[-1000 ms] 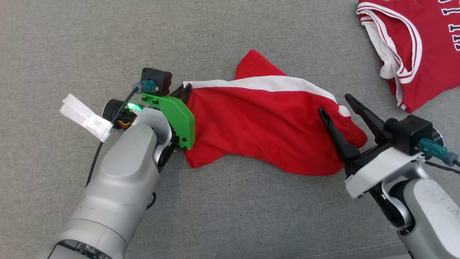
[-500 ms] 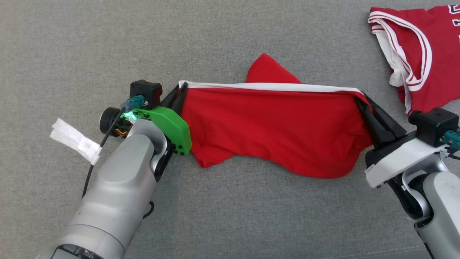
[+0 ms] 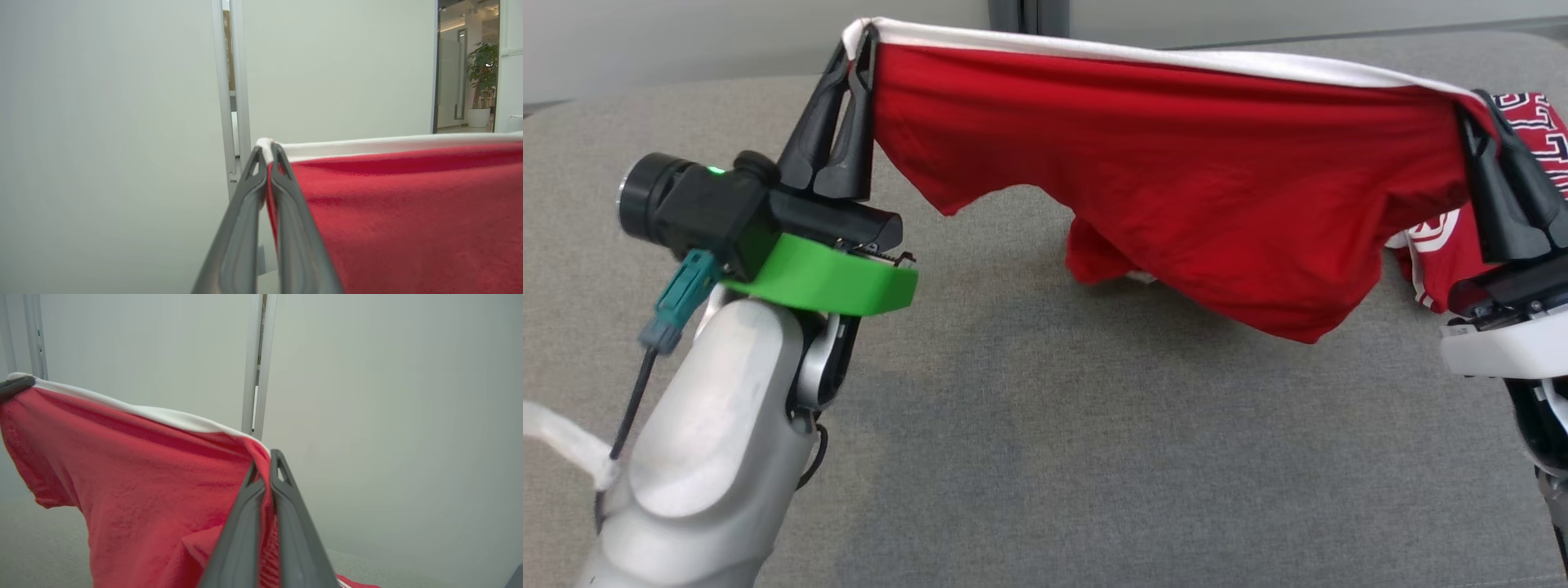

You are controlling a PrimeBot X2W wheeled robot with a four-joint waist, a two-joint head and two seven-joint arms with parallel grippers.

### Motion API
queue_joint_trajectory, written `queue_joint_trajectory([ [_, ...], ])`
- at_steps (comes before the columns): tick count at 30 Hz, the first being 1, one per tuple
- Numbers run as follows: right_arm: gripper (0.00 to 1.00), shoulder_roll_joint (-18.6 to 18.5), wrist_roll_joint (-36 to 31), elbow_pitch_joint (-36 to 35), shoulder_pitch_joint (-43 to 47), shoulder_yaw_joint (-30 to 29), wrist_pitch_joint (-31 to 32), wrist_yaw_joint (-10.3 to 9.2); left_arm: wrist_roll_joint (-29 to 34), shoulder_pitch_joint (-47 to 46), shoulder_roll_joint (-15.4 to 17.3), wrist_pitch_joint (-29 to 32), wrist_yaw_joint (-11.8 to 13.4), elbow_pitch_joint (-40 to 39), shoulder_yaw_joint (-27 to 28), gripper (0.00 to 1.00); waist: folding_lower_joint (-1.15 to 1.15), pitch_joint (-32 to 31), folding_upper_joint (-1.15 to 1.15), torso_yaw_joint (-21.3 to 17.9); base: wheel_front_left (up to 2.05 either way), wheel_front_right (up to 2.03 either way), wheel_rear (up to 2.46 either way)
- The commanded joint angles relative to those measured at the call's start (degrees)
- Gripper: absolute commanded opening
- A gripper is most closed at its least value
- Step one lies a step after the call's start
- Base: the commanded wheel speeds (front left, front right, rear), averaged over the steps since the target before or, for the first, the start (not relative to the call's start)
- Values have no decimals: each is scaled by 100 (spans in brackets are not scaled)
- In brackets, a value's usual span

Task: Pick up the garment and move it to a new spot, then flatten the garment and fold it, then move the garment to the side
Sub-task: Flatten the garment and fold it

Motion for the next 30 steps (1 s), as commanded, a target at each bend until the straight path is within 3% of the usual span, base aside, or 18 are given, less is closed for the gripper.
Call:
queue_joint_trajectory([
  [1,0,1,-50,-129,4,-175,85,-28,86,141,195,20,155,-299,123,0,0,-358,0,54,0,0,0],
  [8,0,75,-20,-735,-136,-438,575,-29,187,285,620,578,452,-1821,322,0,0,-521,0,60,0,0,0],
  [14,0,-1,166,-684,-409,-359,762,-29,29,105,636,874,385,-1994,307,0,0,-344,0,38,0,0,0],
  [20,0,-196,465,-152,-1187,-229,746,-27,-191,-646,353,753,68,-1212,236,0,0,220,0,59,0,0,0],
  [25,0,-359,657,724,-2311,109,598,-27,-265,-1761,-16,306,-241,135,309,0,0,658,0,75,0,0,0],
  [30,0,-148,815,1889,-3758,637,284,-26,-241,-2977,-341,27,-416,1706,559,0,0,949,0,-5,0,0,0],
])
